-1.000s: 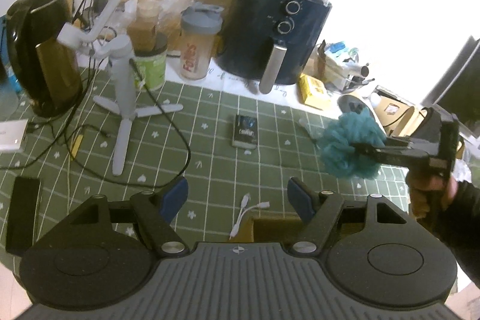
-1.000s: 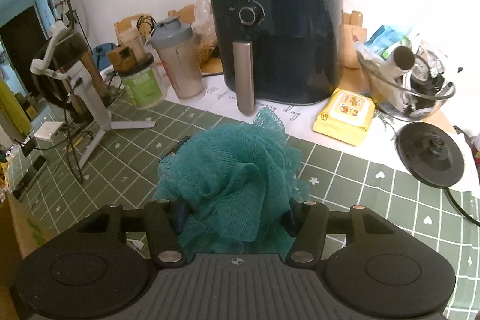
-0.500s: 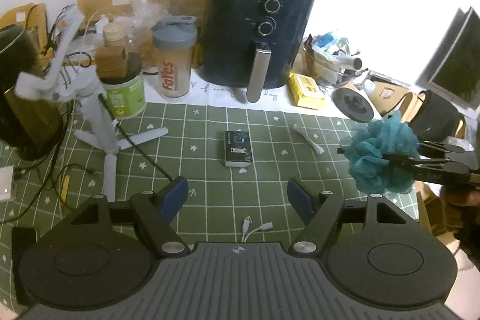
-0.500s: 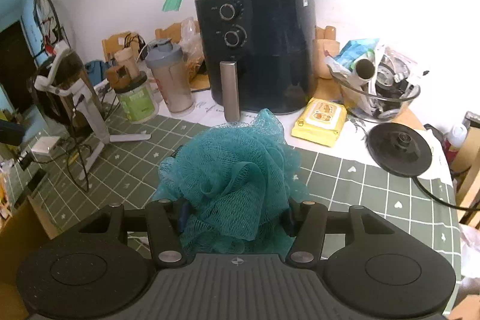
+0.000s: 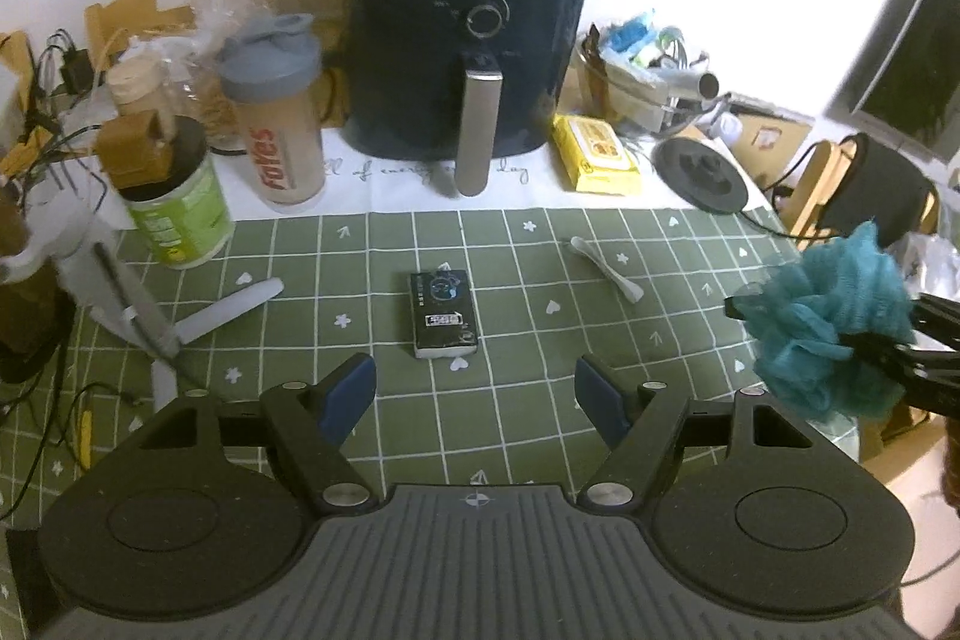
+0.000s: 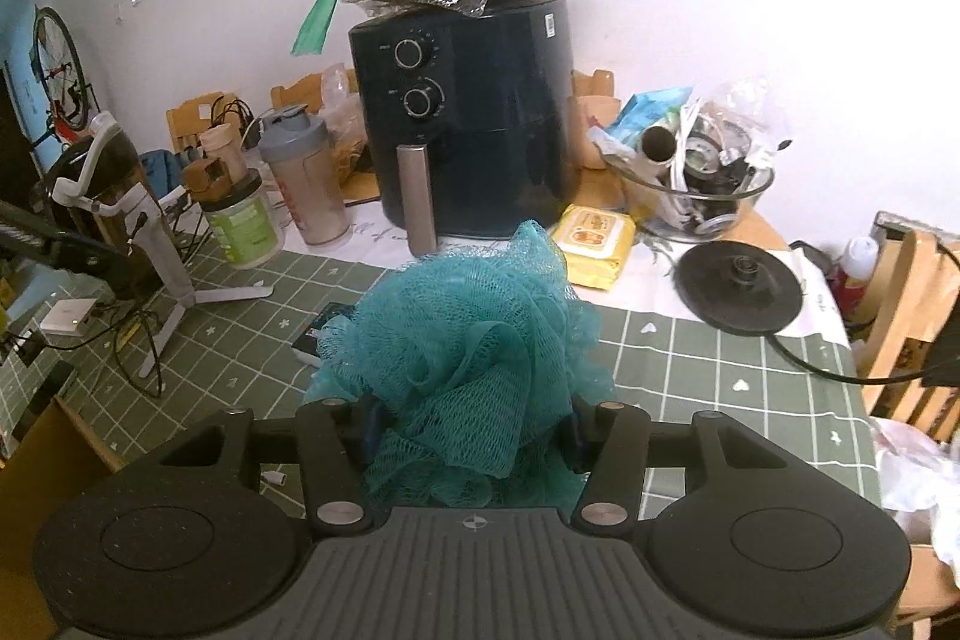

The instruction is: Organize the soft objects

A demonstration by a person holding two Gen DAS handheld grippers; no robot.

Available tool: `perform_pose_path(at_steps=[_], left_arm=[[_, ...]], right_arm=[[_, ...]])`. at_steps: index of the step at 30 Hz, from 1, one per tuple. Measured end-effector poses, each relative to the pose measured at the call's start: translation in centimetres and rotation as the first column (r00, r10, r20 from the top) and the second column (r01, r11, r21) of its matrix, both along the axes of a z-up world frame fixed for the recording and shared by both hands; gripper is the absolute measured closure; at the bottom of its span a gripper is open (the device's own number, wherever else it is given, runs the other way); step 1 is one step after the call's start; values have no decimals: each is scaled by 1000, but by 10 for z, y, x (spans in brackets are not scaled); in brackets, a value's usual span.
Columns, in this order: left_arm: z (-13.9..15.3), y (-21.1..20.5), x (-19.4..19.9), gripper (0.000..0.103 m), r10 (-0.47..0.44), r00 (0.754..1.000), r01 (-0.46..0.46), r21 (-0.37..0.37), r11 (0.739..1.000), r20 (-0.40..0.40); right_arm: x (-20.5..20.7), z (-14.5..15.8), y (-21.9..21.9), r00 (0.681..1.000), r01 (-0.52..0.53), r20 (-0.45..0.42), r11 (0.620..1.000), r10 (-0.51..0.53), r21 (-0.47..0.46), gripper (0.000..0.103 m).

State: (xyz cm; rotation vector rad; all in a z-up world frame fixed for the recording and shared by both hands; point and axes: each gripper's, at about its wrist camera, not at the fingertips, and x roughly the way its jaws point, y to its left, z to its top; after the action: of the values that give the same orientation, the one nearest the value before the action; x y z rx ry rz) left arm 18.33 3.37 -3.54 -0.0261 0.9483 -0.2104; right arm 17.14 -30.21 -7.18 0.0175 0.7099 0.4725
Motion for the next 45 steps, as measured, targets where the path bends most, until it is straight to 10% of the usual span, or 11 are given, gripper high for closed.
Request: perform_pose_path(at_steps=[32, 37, 45], left_arm=[[-137, -20, 135, 31, -21, 973, 44, 94, 995, -230], [-151, -22, 142, 53, -22, 967, 51, 111, 993, -253], [-144, -22, 140, 56, -34, 970, 59, 99, 993, -239]], right_arm=[[-39, -1, -37, 978, 201, -63, 979, -198, 33, 48], [-43, -1, -39, 973, 220, -67, 975, -219, 18, 48], [-48, 2, -42, 968, 242, -70, 970, -241, 10, 48]])
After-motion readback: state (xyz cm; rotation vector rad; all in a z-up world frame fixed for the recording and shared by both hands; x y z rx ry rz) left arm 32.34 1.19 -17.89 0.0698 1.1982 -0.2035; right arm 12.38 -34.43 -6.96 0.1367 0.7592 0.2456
